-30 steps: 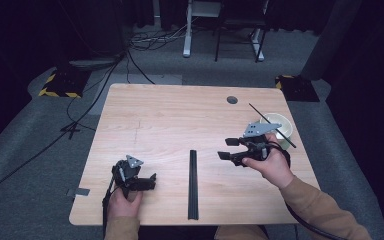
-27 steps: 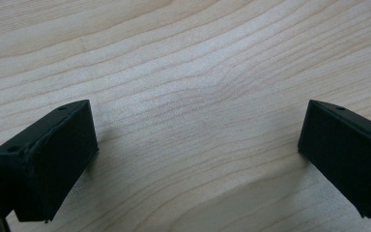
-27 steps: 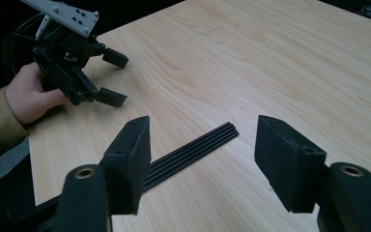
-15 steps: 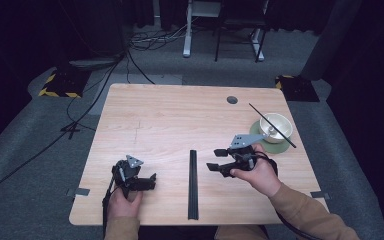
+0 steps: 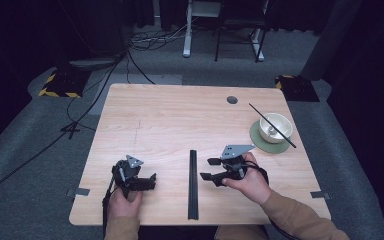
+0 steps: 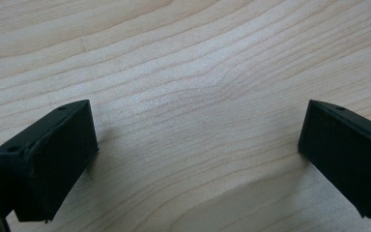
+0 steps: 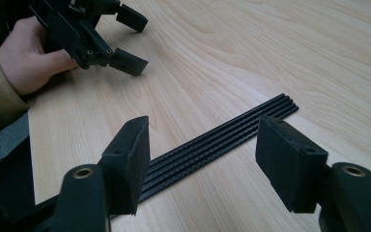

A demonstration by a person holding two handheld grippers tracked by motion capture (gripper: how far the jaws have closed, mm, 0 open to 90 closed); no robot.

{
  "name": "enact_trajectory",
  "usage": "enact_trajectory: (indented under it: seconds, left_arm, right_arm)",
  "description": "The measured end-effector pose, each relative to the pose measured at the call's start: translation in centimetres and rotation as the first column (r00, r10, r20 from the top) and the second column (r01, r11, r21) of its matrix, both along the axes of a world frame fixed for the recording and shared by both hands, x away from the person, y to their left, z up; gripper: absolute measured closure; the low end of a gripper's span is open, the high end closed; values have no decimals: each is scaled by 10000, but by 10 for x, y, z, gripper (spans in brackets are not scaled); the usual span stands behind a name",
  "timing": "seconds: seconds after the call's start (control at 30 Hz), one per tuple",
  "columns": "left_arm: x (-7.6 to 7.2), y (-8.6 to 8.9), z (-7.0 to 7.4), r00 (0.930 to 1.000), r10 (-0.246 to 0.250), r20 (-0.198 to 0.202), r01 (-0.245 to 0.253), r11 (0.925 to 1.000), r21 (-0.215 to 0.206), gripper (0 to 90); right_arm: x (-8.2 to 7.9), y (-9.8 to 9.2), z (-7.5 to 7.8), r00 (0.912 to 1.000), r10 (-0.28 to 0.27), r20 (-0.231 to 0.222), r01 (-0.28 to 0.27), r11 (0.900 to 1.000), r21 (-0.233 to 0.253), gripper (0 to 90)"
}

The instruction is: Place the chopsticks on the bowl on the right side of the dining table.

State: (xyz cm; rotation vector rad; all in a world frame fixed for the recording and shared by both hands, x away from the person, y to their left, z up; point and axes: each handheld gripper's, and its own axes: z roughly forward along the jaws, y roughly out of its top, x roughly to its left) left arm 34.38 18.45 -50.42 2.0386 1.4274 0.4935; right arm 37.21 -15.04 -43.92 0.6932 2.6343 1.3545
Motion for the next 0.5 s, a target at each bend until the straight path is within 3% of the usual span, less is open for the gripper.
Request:
enact_trajectory:
  seconds: [0.27,0.5]
  left_arm:
    - [0,0,0,10000,0,-1,0,10000,-3,5]
    - [0,0,0,10000,0,-2,0,10000,-1,5]
  right_arm:
    - [-7,8,-21,9998,70,163,-68,9999,-143,415]
    - [-14,14,-37,9999,-23,112,26,9996,-274,385]
